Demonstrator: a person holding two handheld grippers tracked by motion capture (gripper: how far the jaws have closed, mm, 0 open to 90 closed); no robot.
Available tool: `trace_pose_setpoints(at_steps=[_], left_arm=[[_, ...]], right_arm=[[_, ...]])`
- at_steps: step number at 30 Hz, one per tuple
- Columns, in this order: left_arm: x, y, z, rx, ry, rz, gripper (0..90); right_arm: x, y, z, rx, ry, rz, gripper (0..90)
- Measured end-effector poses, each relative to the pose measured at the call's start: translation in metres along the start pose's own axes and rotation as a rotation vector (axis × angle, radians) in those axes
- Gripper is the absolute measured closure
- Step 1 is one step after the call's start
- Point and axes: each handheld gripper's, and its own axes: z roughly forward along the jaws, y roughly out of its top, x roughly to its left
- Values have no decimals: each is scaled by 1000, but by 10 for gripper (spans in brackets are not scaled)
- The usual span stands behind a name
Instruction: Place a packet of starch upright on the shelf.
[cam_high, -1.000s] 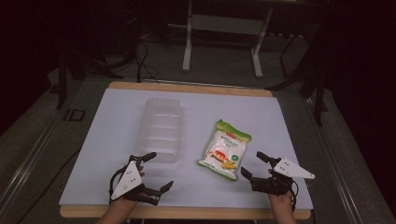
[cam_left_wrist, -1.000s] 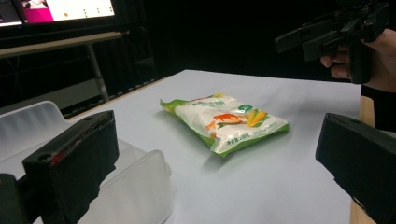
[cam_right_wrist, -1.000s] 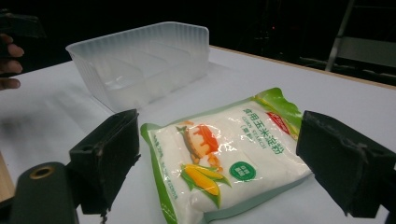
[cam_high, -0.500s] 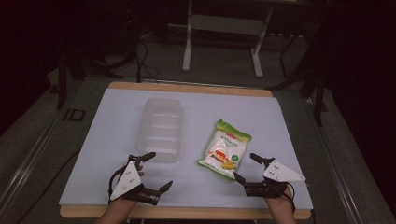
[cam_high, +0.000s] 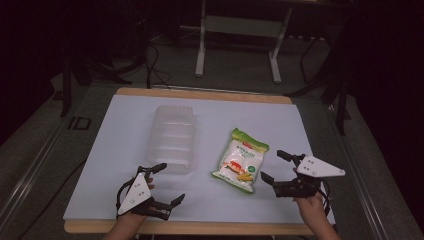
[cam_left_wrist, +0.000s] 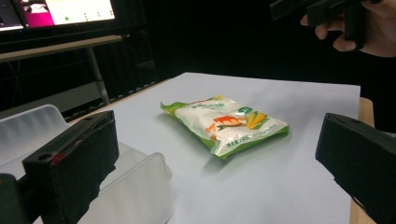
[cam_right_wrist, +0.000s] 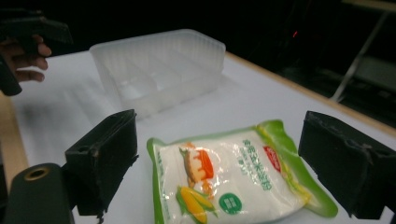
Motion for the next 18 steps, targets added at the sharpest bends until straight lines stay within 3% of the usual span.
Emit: trace_pose_setpoints(at_steps=[2, 4, 10, 13, 18], left_arm=[[0, 0, 0, 0, 2, -1, 0], [1, 0, -1, 0, 3, -2, 0], [0, 0, 0, 0, -3, 2, 0], [0, 0, 0, 0, -4, 2, 0], [0, 0, 0, 1, -4, 1, 0]], right_arm=[[-6, 4, 2, 13, -6, -2, 116], [-14, 7, 5, 21, 22, 17, 116], [-27, 12, 15, 36, -20, 25, 109], [-34, 12, 20, 33, 0, 29, 109], [-45, 9, 35, 73, 8, 36, 110]])
